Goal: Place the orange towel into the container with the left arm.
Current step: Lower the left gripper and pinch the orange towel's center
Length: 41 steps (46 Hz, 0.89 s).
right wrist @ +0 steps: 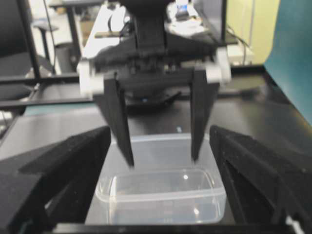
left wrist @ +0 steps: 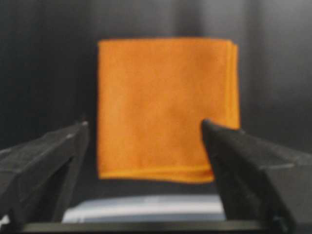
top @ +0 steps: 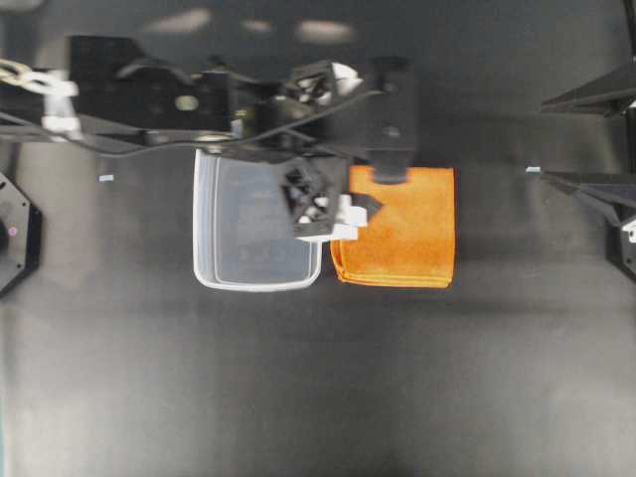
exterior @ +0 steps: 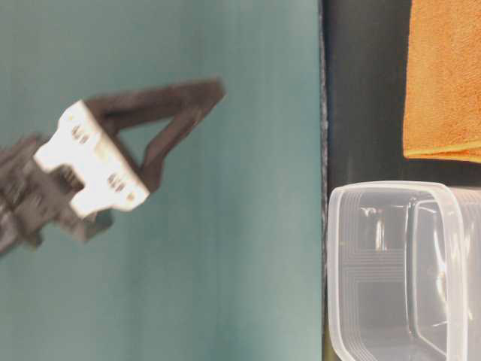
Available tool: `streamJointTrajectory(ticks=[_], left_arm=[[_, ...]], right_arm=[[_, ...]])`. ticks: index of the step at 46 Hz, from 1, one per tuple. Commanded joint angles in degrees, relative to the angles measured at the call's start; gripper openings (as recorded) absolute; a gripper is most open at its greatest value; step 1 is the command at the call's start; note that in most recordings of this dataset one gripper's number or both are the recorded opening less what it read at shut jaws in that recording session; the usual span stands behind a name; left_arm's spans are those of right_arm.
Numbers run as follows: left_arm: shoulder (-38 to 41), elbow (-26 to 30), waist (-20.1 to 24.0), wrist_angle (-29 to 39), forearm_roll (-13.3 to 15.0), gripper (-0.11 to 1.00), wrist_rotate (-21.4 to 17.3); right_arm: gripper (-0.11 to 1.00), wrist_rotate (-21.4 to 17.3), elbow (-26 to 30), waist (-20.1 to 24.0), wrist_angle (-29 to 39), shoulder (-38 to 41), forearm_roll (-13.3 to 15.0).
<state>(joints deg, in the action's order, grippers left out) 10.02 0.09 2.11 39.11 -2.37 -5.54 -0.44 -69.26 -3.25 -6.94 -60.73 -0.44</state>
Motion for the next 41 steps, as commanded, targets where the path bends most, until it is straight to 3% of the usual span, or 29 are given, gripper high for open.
streamJointTrajectory(ticks=[1, 14, 28, 41], left_arm=[[3.96, 4.13, -0.09, 1.32, -0.18, 0.89, 0.0], [14.94, 9.76, -0.18, 3.78, -0.18, 0.88, -2.9], [22.85, 10.11, -1.58, 3.78, -0.18, 0.88, -3.08], [24.7, 9.84, -2.02, 3.87, -0.18, 0.85, -3.08]], right_arm=[[0.78, -0.09, 0.18, -0.09, -0.18, -0.53, -0.18], [0.78, 0.0, -0.26, -0.09, -0.18, -2.55, -0.26], [0.78, -0.09, -0.97, -0.09, -0.26, -2.64, -0.26], [0.78, -0.7, -1.93, -0.09, 0.79, -2.64, -0.26]])
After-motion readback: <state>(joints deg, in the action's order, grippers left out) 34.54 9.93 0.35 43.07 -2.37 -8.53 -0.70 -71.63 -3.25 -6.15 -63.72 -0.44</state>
